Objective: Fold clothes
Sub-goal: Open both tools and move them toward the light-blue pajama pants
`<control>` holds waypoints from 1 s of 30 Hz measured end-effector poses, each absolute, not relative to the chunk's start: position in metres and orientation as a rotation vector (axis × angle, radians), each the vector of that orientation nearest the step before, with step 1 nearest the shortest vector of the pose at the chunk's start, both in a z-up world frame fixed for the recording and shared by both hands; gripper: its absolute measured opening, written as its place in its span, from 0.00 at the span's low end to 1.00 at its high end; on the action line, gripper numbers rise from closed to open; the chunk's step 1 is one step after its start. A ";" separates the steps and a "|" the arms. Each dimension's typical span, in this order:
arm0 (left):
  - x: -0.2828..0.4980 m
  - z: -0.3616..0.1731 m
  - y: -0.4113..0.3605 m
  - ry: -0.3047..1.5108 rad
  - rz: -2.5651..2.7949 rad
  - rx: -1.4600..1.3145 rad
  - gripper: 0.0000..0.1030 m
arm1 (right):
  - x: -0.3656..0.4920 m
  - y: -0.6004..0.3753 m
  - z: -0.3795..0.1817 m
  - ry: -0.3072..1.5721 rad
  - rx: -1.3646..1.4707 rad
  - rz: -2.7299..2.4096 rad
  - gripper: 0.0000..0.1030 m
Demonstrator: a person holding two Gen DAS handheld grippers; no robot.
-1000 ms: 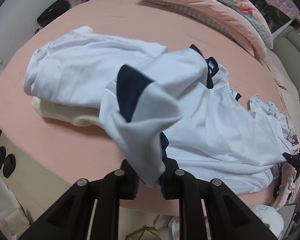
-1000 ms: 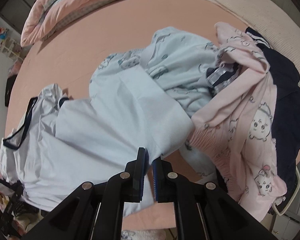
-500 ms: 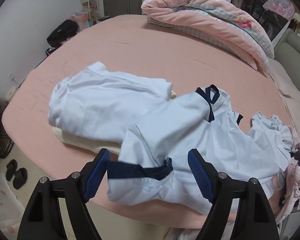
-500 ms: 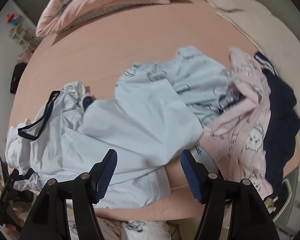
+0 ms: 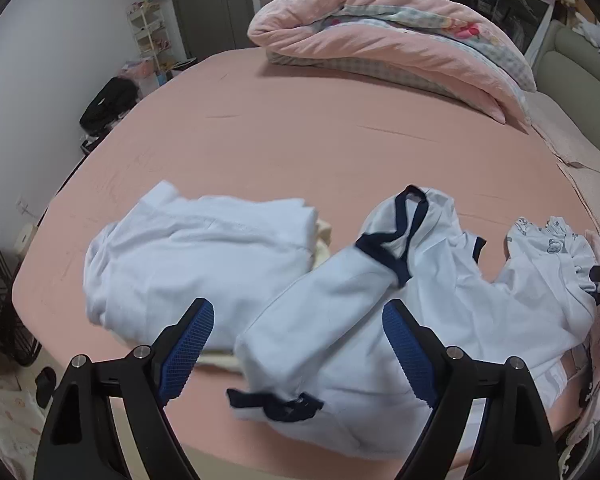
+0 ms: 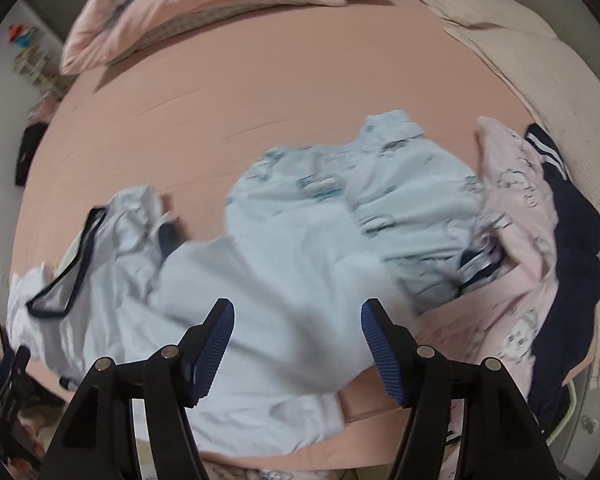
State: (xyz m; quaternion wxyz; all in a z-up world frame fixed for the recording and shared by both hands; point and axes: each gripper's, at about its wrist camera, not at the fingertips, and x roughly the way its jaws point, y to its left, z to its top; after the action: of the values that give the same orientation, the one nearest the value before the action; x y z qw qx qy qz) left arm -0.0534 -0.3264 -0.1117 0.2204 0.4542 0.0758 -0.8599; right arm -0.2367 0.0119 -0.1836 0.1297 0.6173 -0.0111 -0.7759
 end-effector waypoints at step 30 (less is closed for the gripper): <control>-0.280 -0.176 -0.161 0.355 -2.701 1.749 0.84 | -0.331 0.118 -0.216 -0.178 1.862 -2.286 0.64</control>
State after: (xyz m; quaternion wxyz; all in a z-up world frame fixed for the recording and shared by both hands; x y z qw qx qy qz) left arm -0.2800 -0.1611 -0.1757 -0.0480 0.5396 0.1096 -0.8334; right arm -0.3315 0.1175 -0.2157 0.0938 0.6276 -0.0600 -0.7705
